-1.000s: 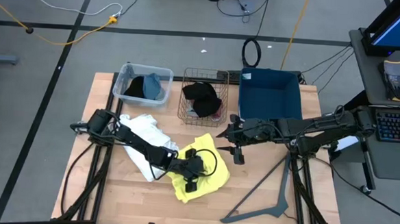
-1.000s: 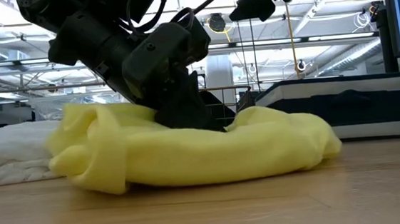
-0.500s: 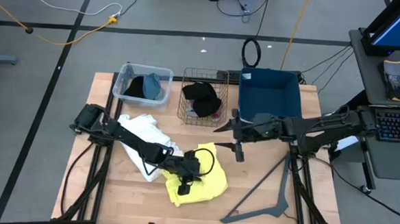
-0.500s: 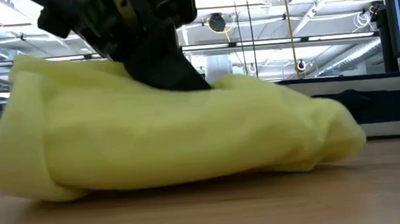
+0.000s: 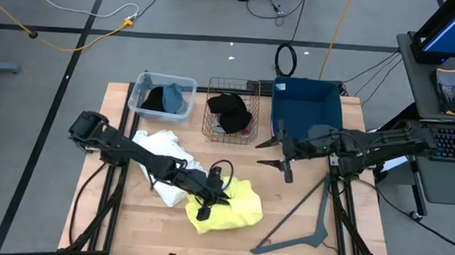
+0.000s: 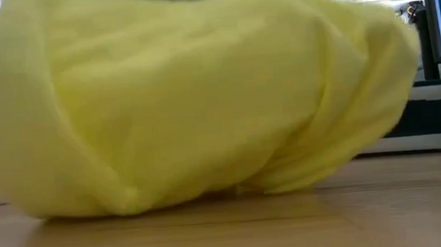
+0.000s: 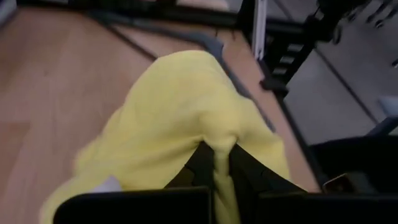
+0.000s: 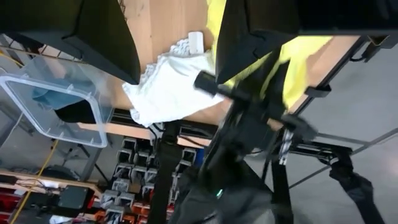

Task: Pick & Place Cloths
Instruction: Put the yellow shirt into the laundry organizer

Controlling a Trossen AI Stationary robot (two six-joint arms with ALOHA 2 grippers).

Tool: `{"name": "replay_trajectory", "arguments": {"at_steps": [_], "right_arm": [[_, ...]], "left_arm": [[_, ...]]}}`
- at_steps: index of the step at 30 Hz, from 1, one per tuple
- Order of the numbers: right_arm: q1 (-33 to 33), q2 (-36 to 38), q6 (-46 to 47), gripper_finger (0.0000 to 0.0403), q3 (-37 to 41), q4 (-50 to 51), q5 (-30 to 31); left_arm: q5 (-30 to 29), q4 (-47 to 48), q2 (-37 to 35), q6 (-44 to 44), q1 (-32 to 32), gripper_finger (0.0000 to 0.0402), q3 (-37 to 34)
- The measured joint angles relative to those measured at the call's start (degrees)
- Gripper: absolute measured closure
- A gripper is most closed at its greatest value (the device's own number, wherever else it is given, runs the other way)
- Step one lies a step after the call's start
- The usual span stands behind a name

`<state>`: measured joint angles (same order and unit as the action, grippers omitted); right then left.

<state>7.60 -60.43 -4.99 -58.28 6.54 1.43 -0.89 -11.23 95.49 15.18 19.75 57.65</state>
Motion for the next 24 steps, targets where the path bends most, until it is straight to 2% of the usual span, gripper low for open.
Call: {"name": "replay_trajectory", "arguments": {"at_steps": [6,12,18,24], "right_arm": [[1.76,0.81,-0.59,0.0202,0.00,1.09,-0.02],[4.00,0.77,-2.49,0.0202,0.00,1.08,-0.05],[6.58,0.69,-8.80,0.0202,0.00,0.01,-0.09],[9.24,-1.47,-16.01,0.0202,0.00,-4.79,-0.05]], "left_arm": [[-0.06,-0.03,-6.66,-1.19,-0.20,0.0389,0.11],[-2.81,-0.05,-13.14,-2.59,-0.92,0.0389,0.15],[-7.16,2.37,-17.86,-5.24,-2.22,0.0389,0.20],[-7.71,2.18,-18.74,-6.07,-4.48,0.0389,0.22]]}}
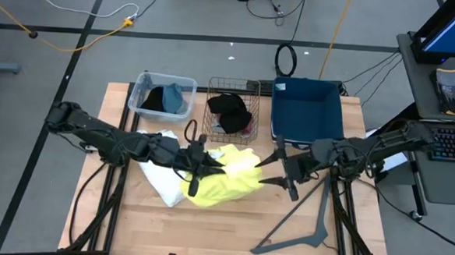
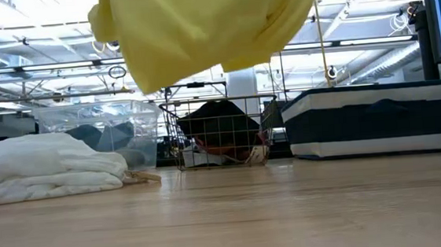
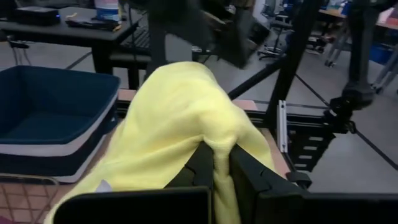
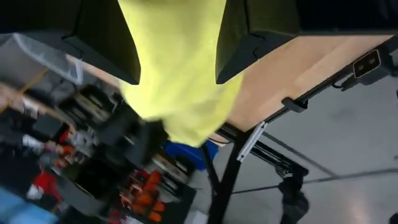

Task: Pick & Place Cloths
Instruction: Put the yellow shirt into the laundry organizer

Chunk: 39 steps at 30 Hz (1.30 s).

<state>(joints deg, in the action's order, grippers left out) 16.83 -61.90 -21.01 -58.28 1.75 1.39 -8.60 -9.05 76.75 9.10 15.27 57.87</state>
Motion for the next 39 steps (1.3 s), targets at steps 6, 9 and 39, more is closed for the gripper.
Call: {"name": "replay_trajectory", "arguments": {"at_steps": [6,9,39], "right_arm": [[2.32,-3.25,-6.91,0.0202,0.00,-2.80,4.51],[2.83,-4.90,-9.73,0.0197,0.00,-4.18,9.59],[-5.68,-18.87,6.93,0.0083,-0.07,-12.04,8.51]], "left_arm": [[1.11,0.84,-0.02,0.02,-1.60,0.0389,0.00],[1.15,0.78,-0.02,0.02,-1.86,0.0389,0.00],[2.71,1.62,0.00,-0.52,-1.75,0.0390,-0.02]]}}
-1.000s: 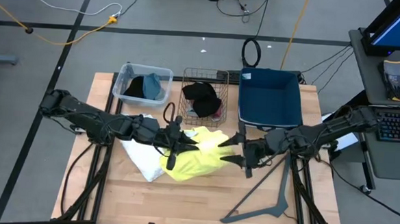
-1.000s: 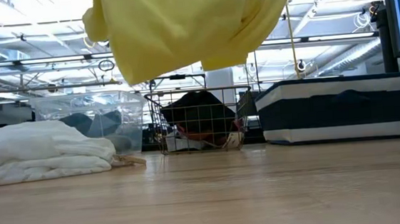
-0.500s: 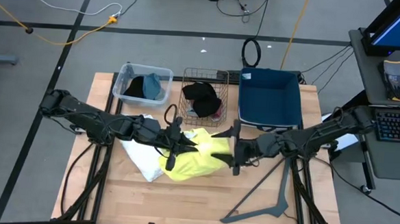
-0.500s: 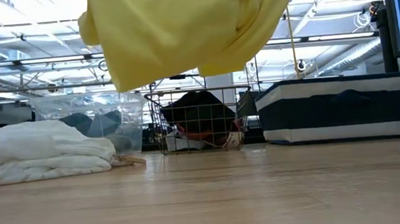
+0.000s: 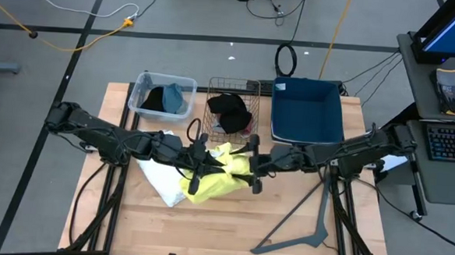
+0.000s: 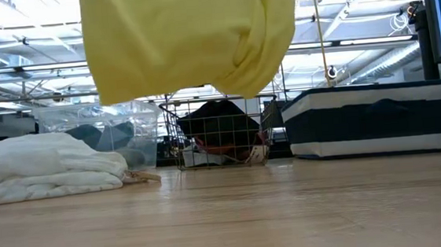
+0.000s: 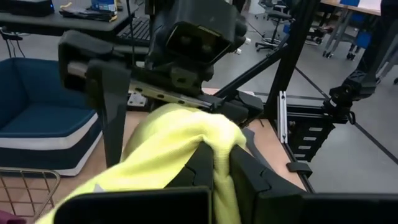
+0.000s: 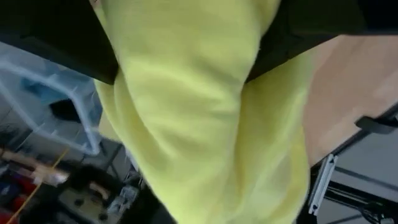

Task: Pick & Place Cloths
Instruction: Put the yellow shirt into the laundry organizer

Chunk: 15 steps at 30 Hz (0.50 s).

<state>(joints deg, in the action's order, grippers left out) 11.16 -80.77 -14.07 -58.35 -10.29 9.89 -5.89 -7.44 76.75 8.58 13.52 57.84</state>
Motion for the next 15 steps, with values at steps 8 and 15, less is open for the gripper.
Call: {"name": "replay_trajectory", "arguments": {"at_steps": [8,15], "right_arm": [[-0.69,-0.06,3.53,0.0219,0.00,0.32,-2.70],[-0.66,-0.06,2.67,0.0374,0.02,0.21,-2.71]], "left_arm": [[0.07,0.08,0.00,-0.62,0.00,0.0390,0.00],[0.07,0.19,0.00,-1.06,0.00,0.0363,0.00]]}}
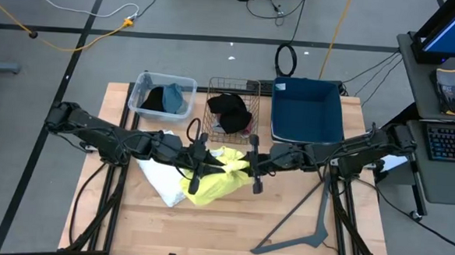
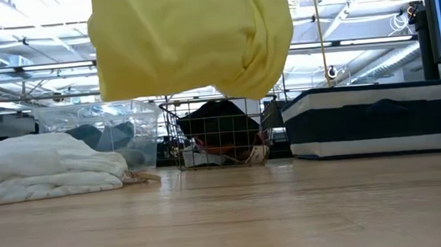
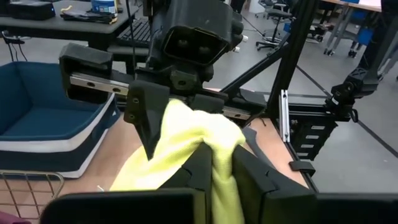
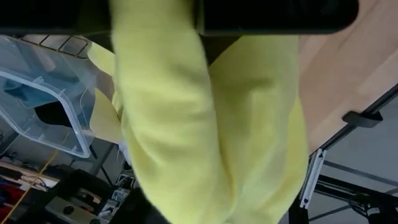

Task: Pick & Place Cloths
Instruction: Put the yellow shirt into the laundry organizer

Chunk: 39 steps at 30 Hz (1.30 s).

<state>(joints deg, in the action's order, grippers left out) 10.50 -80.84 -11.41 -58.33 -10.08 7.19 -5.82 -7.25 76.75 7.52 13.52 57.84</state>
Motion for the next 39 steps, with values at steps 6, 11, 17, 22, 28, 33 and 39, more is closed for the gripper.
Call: {"name": "replay_trajectory", "arguments": {"at_steps": [6,11,17,22,28,33,39], "right_arm": [[0.00,0.00,1.68,0.0374,0.00,-0.19,2.50],[-0.04,0.36,1.28,0.0374,0.09,0.34,6.95],[0.29,3.02,-0.32,0.0374,0.17,3.25,14.85],[0.39,8.43,-4.91,0.0374,0.13,4.09,25.83],[0.33,16.03,-16.07,0.0374,0.11,3.52,44.95],[-0.30,20.28,-31.50,0.0374,0.09,-2.72,61.32],[-4.84,22.41,-48.99,0.0374,0.07,-13.12,69.06]], "left_arm": [[-1.24,-0.02,-0.02,-0.93,0.00,0.0329,0.00],[-3.41,-0.22,-0.41,-5.27,0.00,0.0294,0.00],[-10.26,1.67,-3.59,-10.58,-0.13,0.0235,0.09],[-17.04,8.75,-8.65,-10.15,-0.15,0.0198,0.09],[-17.28,21.35,-12.58,-2.82,0.03,0.0182,0.09],[-17.20,29.23,-13.08,3.00,0.09,0.0185,0.04],[-17.07,31.88,-12.56,6.61,0.14,0.0186,0.04]]}}
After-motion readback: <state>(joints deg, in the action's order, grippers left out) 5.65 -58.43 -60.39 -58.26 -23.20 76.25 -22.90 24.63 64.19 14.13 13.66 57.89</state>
